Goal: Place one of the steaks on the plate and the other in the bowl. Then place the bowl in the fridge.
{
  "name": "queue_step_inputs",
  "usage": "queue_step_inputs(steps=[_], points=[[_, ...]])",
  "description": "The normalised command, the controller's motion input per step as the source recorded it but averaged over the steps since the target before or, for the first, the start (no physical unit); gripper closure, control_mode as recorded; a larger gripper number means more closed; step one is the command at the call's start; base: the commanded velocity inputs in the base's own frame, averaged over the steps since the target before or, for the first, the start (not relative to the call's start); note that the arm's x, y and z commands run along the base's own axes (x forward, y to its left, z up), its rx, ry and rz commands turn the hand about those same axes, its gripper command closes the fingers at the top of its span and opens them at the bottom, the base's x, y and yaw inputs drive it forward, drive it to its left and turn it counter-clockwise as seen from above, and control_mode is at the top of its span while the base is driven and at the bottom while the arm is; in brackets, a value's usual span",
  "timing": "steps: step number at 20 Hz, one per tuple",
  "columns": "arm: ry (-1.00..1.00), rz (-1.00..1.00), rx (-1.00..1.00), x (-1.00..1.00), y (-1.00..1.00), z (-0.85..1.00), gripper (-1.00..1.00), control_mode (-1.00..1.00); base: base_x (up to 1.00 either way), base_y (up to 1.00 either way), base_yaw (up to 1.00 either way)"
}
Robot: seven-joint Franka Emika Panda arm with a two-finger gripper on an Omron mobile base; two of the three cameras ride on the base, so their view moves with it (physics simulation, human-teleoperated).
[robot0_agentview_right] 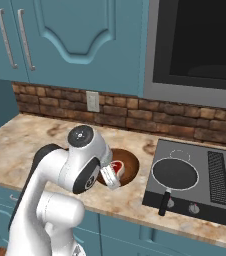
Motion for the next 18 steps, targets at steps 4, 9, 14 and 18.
queue_step_inputs(steps=[4, 9, 14, 18], points=[[0.0, 0.0, 0.03, -0.01, -0.01, 0.0, -1.0, -1.0, 0.0, 0.0, 0.0], [0.06, 0.0, 0.16, -0.07, 0.0, -0.04, -1.0, -1.0, 0.0, 0.0, 0.0], [0.06, 0.0, 0.23, -0.11, 0.0, -0.14, -1.0, -1.0, 0.0, 0.0, 0.0], [0.1, -0.04, 0.24, -0.12, 0.01, -0.19, -1.0, -1.0, 0.0, 0.0, 0.0]])
